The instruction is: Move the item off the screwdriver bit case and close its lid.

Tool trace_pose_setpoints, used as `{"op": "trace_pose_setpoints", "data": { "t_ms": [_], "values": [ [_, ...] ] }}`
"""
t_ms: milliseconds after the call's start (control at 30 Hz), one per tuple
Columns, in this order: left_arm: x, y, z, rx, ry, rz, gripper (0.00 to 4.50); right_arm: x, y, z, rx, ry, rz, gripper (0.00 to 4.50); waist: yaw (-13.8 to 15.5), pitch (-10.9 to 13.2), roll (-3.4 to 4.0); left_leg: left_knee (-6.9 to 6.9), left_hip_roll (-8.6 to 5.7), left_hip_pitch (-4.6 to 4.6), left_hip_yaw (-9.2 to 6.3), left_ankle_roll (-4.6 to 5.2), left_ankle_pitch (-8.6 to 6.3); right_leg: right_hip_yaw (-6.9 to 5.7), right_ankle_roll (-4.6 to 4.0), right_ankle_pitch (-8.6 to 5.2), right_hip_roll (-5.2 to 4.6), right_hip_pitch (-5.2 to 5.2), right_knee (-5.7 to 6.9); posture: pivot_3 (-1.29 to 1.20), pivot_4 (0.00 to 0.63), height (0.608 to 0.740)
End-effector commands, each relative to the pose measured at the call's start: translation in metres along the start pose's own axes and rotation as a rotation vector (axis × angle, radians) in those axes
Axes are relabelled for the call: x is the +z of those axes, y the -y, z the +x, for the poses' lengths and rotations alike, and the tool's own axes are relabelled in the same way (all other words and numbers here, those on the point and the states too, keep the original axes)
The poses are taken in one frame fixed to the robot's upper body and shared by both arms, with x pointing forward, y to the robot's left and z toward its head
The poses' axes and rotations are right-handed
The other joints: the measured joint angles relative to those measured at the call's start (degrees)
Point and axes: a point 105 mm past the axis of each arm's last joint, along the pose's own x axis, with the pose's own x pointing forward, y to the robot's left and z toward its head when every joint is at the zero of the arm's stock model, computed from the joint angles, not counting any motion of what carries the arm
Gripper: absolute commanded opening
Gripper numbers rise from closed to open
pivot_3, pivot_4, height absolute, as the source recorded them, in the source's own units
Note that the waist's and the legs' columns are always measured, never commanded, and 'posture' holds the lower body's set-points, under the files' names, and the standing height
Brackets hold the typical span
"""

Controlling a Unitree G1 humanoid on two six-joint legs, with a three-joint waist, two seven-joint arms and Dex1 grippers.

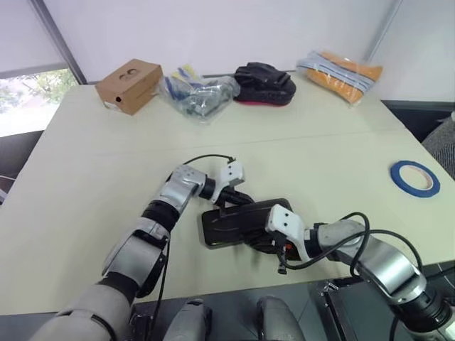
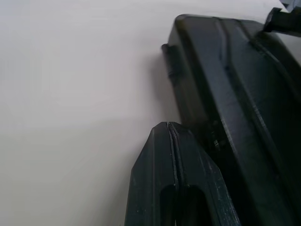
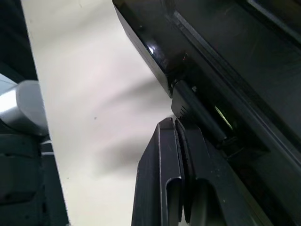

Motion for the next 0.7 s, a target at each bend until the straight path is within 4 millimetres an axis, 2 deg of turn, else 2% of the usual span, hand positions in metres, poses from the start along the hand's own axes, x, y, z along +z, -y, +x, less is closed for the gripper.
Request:
{"op": "trace_pose_setpoints", "data": {
  "t_ms": [33,367,467,567,700],
  "values": [
    [-0.025,0.019,0.017,-0.069,-0.063,-0.029,0.00,0.001,0.034,-0.008,-0.200,-0.020,-0.046,0.07,0.0,0.0,-0.02,0.00,0.00,0.00,-0.03,0.01,0.00,0.00,0.00,0.00,0.00,0.00,0.00,0.00,0.150,0.740],
    [-0.032,0.028,0.024,-0.089,-0.064,-0.037,0.00,-0.002,0.039,-0.007,-0.236,-0.039,-0.082,0.07,-0.1,-0.4,-0.20,0.01,0.02,0.06,-0.21,-0.01,0.00,0.00,0.00,0.00,0.02,0.02,0.03,0.00,0.150,0.740],
    [-0.028,0.019,0.018,-0.044,-0.042,-0.046,0.00,0.002,0.033,-0.011,-0.209,-0.029,-0.083,0.07,-0.1,-0.4,-0.20,0.00,0.02,0.07,-0.21,-0.01,0.00,0.00,0.00,0.00,0.02,0.02,0.03,0.00,0.150,0.740],
    [-0.011,0.002,-0.001,0.030,0.023,-0.065,0.00,0.011,0.018,-0.025,-0.136,-0.015,-0.100,0.07,0.3,-0.3,-0.16,0.03,0.01,-0.01,-0.22,-0.01,0.00,0.00,0.00,0.00,0.02,-0.01,0.03,0.00,0.150,0.740],
    [0.008,-0.008,-0.029,0.084,0.095,-0.065,0.00,0.022,-0.003,-0.049,-0.057,-0.004,-0.156,0.07,0.6,-0.1,-0.13,-0.01,0.00,-0.20,-0.21,-0.01,0.00,0.01,0.01,0.00,0.02,-0.25,0.01,0.00,0.150,0.740]
  ]
}}
